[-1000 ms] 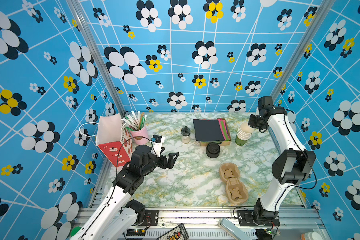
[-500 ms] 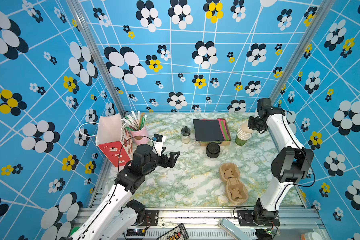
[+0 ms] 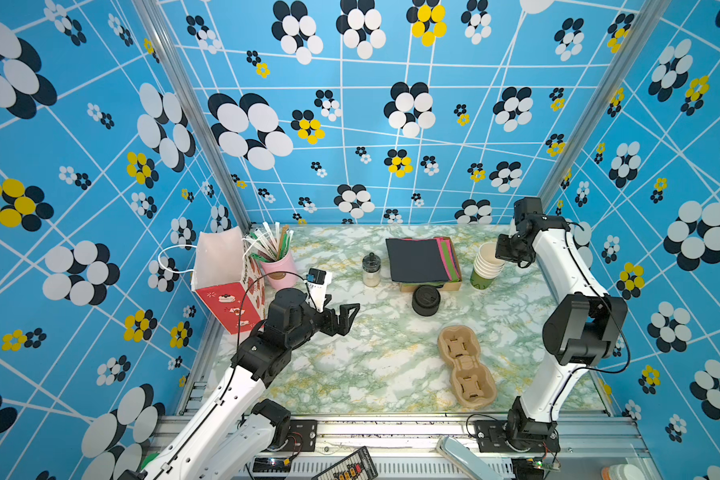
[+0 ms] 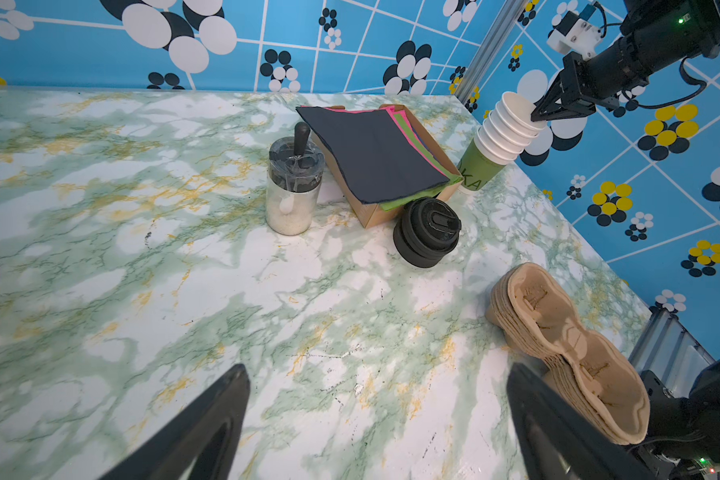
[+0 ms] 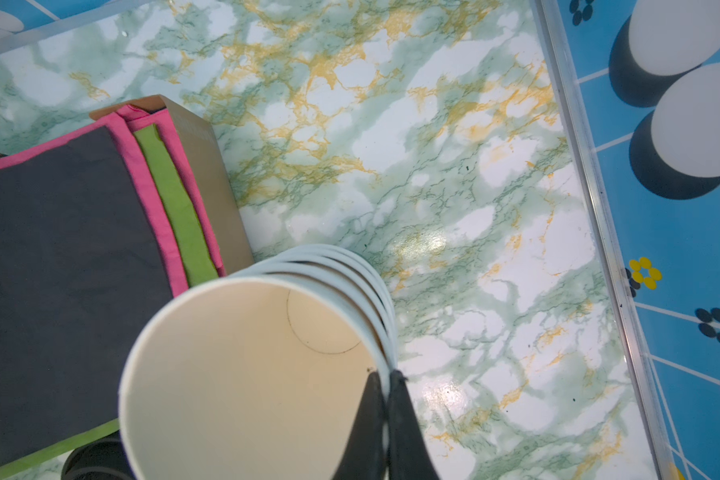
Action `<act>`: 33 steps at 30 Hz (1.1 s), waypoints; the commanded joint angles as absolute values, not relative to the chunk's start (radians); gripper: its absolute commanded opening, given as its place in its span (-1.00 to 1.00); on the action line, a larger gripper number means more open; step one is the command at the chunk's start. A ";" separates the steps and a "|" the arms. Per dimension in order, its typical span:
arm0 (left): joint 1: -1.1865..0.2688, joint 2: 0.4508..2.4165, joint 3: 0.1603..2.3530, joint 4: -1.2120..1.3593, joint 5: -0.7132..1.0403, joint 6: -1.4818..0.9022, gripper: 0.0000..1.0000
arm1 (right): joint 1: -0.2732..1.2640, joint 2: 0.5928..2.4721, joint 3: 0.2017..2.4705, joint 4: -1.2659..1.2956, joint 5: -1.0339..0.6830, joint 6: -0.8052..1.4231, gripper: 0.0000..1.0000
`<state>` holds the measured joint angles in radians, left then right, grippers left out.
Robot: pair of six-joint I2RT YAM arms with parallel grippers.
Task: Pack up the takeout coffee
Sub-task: 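Grip the top white cup's rim with the right gripper and lift it off the stack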
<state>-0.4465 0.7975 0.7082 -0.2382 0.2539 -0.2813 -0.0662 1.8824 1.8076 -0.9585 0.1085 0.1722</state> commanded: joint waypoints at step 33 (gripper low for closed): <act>-0.578 1.029 0.858 -0.117 0.248 -0.347 0.88 | -0.071 1.641 1.802 -0.943 0.021 0.203 -1.00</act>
